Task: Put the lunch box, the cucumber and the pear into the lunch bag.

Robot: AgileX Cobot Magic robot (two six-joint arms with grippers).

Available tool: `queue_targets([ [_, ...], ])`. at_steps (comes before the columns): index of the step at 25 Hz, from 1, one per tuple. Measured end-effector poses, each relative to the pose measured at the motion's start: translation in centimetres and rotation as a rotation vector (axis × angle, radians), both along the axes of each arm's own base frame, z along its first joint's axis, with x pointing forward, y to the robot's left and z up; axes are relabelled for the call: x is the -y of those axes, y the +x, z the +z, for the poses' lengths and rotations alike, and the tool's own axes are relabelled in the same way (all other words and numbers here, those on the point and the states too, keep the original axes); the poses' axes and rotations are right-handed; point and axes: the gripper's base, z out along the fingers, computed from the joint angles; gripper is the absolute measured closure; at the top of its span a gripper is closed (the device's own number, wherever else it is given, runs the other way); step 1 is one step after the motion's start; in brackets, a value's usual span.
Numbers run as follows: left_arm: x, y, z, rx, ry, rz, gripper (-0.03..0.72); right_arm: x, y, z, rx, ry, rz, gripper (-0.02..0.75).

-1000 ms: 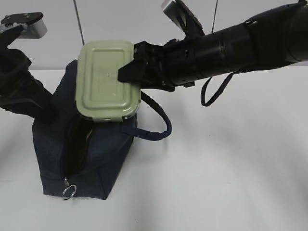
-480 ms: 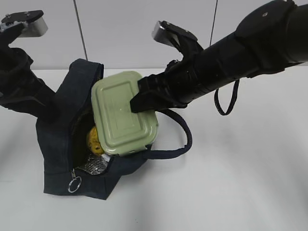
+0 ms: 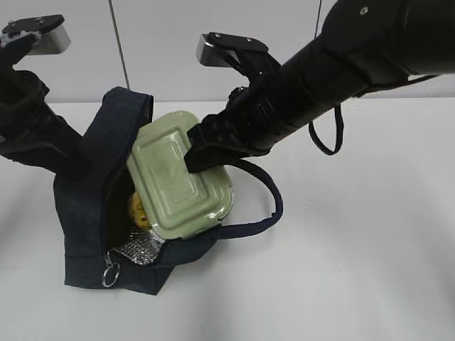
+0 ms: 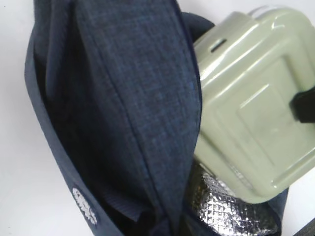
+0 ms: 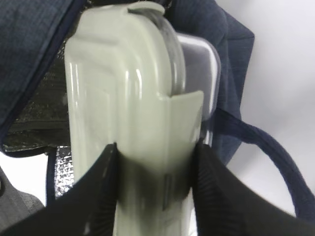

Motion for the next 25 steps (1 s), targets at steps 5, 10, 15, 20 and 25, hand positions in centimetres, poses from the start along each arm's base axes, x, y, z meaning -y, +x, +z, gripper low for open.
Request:
queue_targets([
  [5,0.0,0.0,0.0,0.000,0.000,0.000,0.667,-0.1,0.7,1.8,0.010,-0.016,-0.021,0.442],
  [10,0.0,0.0,0.0,0.003,0.000,0.001,0.667,-1.2,1.9,1.7,-0.054,-0.013,-0.022,0.442],
  [15,0.0,0.0,0.0,0.002,-0.001,0.001,0.667,-3.2,2.8,-0.3,-0.112,-0.021,-0.025,0.442],
  [20,0.0,0.0,0.0,0.000,0.002,-0.001,0.667,-5.7,3.2,-0.8,-0.123,-0.005,-0.010,0.442],
  [25,-0.1,0.0,0.0,0.000,0.007,-0.002,0.667,-7.4,3.8,-2.0,-0.162,0.027,-0.007,0.442],
])
